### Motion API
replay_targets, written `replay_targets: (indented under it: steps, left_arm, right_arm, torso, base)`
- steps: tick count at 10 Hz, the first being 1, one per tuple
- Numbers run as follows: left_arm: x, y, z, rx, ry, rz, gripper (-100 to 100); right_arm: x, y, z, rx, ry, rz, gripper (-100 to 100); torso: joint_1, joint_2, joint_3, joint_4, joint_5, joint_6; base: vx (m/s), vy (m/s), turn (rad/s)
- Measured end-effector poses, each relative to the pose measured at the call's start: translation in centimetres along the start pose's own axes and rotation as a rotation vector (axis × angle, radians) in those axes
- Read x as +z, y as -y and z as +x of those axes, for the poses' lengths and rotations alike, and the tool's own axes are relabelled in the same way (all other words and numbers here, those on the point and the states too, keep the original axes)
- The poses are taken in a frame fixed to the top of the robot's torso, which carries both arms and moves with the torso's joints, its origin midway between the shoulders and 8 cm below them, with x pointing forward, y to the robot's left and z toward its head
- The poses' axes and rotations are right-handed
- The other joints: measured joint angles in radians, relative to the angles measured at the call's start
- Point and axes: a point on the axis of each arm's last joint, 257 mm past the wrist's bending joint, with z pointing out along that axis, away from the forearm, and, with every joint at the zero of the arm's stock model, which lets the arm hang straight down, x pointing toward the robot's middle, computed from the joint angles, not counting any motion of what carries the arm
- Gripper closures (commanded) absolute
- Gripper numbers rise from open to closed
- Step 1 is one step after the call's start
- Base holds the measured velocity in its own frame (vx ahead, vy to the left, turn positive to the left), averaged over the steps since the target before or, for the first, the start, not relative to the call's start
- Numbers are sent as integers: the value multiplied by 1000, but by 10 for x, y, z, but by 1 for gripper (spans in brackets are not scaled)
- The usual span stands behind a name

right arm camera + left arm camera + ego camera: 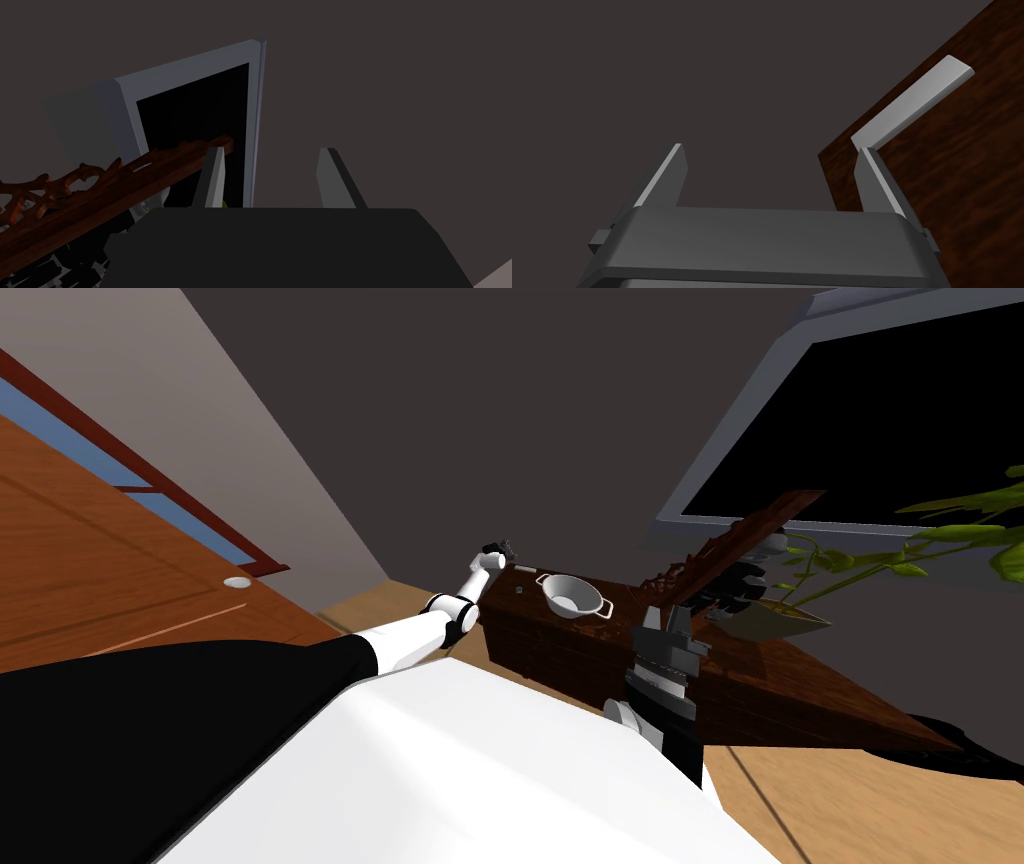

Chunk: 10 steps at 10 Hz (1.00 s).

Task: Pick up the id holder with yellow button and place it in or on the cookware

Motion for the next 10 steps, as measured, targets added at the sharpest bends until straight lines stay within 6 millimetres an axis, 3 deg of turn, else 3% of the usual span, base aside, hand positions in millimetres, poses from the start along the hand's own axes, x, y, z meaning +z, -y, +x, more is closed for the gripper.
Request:
replay_targets:
  steps: [4, 10]
  left_arm:
    - [10, -32, -27, -66, 79, -96, -100]
    - [8, -79, -64, -139, 185, -219, -100]
  right_arm:
    - [0, 0, 0, 0, 0, 0, 0]
    - [0, 0, 0, 0, 0, 0, 0]
  torso:
    - [-1, 0, 0, 0, 0, 0]
    - [1, 1, 1, 0, 0, 0]
  base:
    - [37, -89, 13]
    - [23, -61, 6]
